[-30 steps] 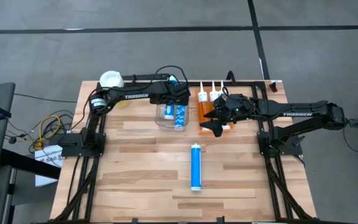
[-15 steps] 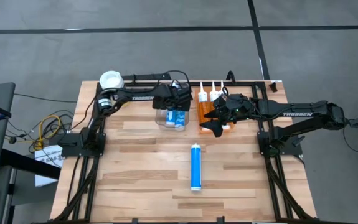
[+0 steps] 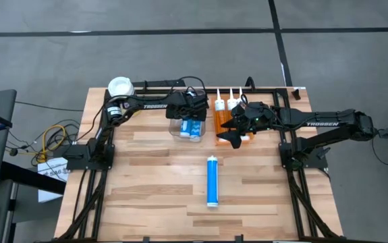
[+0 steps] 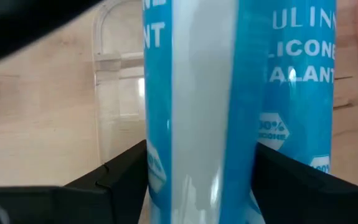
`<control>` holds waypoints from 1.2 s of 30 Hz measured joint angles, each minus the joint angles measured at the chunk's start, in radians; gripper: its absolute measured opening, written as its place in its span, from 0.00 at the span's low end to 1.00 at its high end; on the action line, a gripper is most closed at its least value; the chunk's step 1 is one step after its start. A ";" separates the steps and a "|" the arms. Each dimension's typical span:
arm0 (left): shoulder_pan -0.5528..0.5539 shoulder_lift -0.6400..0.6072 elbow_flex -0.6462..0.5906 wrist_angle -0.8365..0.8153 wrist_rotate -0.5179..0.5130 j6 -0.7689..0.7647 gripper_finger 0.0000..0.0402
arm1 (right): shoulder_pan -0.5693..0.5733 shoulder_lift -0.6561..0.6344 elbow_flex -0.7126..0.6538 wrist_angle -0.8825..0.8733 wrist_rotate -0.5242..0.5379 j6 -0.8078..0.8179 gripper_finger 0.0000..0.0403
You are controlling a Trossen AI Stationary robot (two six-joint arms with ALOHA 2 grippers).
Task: Pick & place silicon tubes, Sealant and Lysol wipes
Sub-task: Put the left blue sealant into the transparent bin, then put the blue sealant into the transparent bin
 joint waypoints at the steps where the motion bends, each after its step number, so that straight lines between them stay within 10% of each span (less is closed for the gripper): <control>1: 0.000 0.000 0.000 0.001 0.000 -0.001 0.61 | 0.000 0.000 0.000 0.000 0.000 0.000 0.72; 25: -0.012 -0.001 0.311 -0.344 -0.026 0.024 0.64 | 0.015 0.000 0.000 0.003 -0.006 -0.001 0.72; 36: -0.182 -0.009 0.547 -0.706 -0.277 0.041 0.64 | 0.160 0.000 0.000 0.004 -0.009 -0.001 0.72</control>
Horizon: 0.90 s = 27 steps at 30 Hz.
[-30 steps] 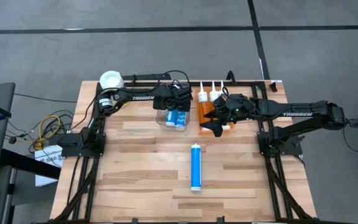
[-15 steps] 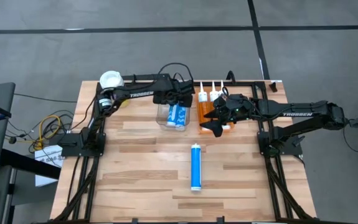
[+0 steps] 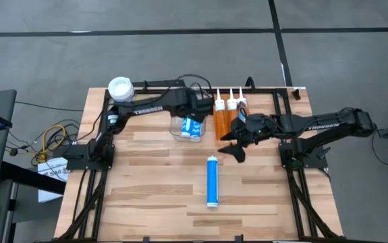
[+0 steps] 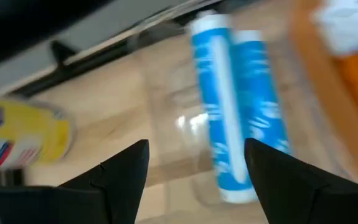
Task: Pick & place silicon tubes, Sealant and Lysol wipes
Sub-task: Put the blue sealant into the transparent bin
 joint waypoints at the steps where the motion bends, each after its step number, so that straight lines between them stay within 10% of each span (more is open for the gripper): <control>1: -0.022 -0.006 0.000 0.011 -0.005 0.028 0.64 | 0.018 0.000 0.000 0.000 0.000 0.003 0.72; 18: -0.262 -0.177 -0.068 0.005 -0.197 0.188 0.64 | 0.261 0.003 0.000 0.001 0.306 0.344 0.72; 27: -0.374 -0.534 -0.466 0.018 -0.285 -0.034 0.64 | 0.326 0.057 -0.001 0.121 0.328 0.417 0.72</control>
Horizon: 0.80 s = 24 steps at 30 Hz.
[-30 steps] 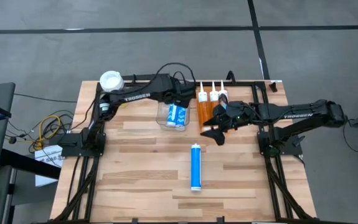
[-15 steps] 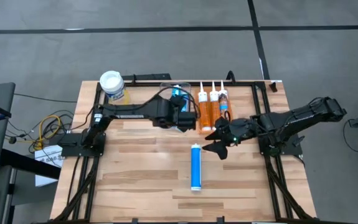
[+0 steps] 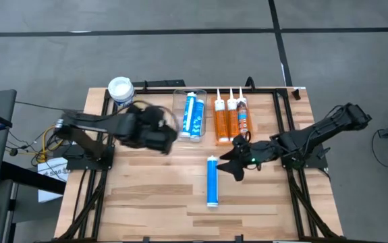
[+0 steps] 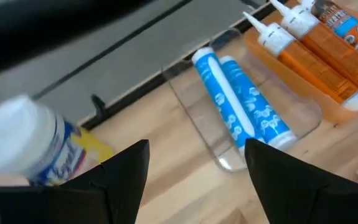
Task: Pick & place silicon tubes, Sealant and Lysol wipes
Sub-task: Put the blue sealant into the transparent bin
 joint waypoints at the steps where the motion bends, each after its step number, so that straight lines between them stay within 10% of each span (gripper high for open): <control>1: -0.019 -0.040 -0.055 0.011 -0.001 -0.034 0.64 | -0.001 0.019 0.001 0.048 -0.003 -0.003 0.72; 7: -0.139 -0.235 -0.354 0.172 0.000 -0.110 0.64 | -0.025 0.154 0.045 0.055 -0.141 0.027 0.72; 14: -0.211 -0.363 -0.603 0.356 0.015 -0.140 0.64 | -0.040 0.293 0.265 -0.399 -0.189 0.133 0.72; 24: -0.256 -0.391 -0.741 0.401 0.033 -0.196 0.64 | -0.040 0.533 0.547 -0.788 -0.202 0.441 0.72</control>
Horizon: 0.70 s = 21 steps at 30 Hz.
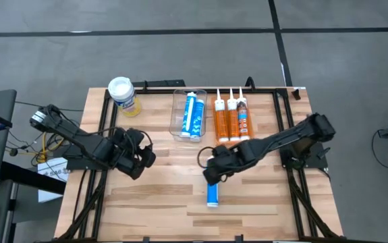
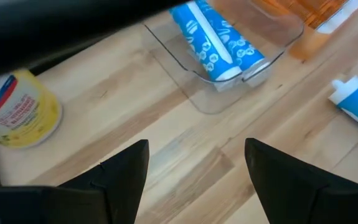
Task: Pick & place silicon tubes, Sealant and Lysol wipes
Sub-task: Put the blue sealant into the transparent bin
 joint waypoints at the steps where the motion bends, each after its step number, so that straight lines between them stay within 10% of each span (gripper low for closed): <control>1: -0.003 -0.001 -0.006 0.005 0.000 0.000 0.64 | 0.000 0.022 0.013 -0.003 -0.012 0.012 0.72; 21: -0.020 0.001 -0.009 -0.001 0.017 0.053 0.64 | 0.031 0.215 0.059 0.076 -0.059 0.224 0.72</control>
